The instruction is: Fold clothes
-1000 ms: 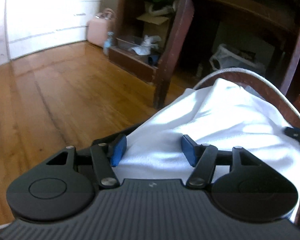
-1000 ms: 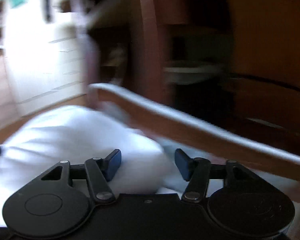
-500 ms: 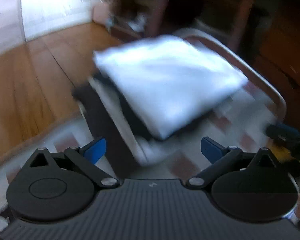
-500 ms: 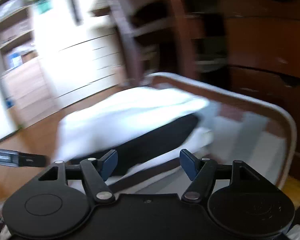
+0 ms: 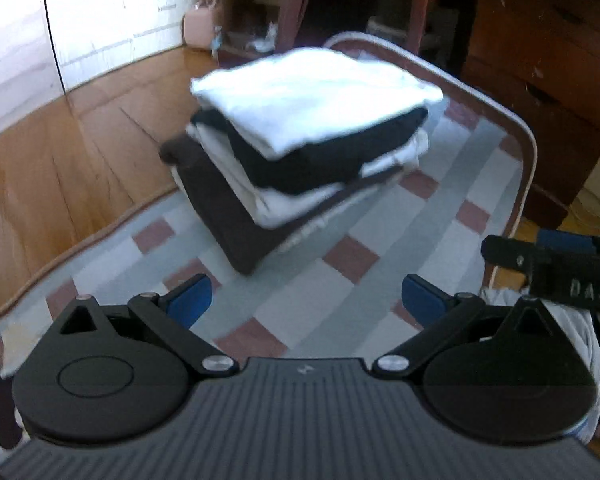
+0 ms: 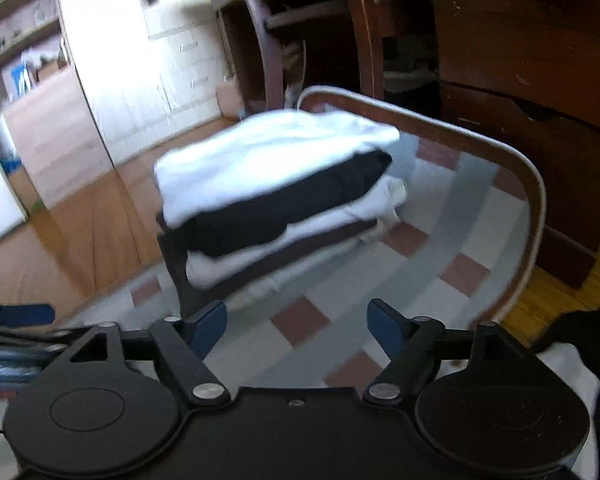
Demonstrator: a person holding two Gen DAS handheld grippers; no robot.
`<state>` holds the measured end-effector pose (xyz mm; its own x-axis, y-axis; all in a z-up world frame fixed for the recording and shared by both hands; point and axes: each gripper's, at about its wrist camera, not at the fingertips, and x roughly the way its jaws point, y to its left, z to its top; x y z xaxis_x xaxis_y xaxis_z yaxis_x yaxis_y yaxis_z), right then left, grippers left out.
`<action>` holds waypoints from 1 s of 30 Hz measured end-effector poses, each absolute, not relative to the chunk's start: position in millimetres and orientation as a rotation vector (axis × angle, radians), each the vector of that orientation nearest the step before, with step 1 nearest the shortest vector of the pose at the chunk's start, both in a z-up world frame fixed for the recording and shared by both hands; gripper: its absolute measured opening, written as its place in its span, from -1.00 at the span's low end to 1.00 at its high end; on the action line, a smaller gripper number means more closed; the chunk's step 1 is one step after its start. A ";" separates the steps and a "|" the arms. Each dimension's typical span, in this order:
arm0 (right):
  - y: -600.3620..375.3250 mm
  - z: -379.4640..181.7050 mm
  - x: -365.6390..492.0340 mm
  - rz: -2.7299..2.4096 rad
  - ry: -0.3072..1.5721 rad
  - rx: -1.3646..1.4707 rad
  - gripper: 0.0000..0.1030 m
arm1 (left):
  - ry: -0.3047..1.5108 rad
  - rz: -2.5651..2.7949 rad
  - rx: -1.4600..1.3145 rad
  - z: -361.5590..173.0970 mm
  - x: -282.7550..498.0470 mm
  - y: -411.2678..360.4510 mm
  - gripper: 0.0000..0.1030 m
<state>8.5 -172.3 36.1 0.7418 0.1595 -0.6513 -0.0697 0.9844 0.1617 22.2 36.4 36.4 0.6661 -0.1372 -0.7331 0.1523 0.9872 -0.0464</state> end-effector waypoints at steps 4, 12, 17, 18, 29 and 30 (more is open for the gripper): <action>-176.2 35.3 -12.4 0.050 0.744 0.101 0.63 | 0.835 -0.173 0.048 28.7 8.5 22.4 1.00; -181.8 38.0 -38.1 0.016 0.748 0.041 0.69 | 0.858 -0.151 0.007 27.6 -6.5 16.4 1.00; -183.7 43.3 -44.8 -0.033 0.731 -0.018 0.71 | 0.861 -0.133 0.039 31.5 -12.9 7.6 1.00; -185.1 44.6 -46.1 -0.032 0.732 -0.009 0.71 | 0.859 -0.128 0.045 32.5 -14.1 6.2 1.00; -189.6 50.5 -54.6 -0.017 0.726 -0.014 0.73 | 0.877 -0.111 0.107 32.0 -24.5 -2.2 1.00; -189.8 50.2 -54.2 -0.015 0.728 -0.014 0.73 | 0.876 -0.112 0.108 31.4 -24.7 -2.5 1.00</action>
<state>-54.2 -189.8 50.2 0.7462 -0.0184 -0.6654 0.0089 0.9998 -0.0176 -24.7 -2.5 31.4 0.6348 -0.0534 -0.7709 0.1416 0.9887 0.0481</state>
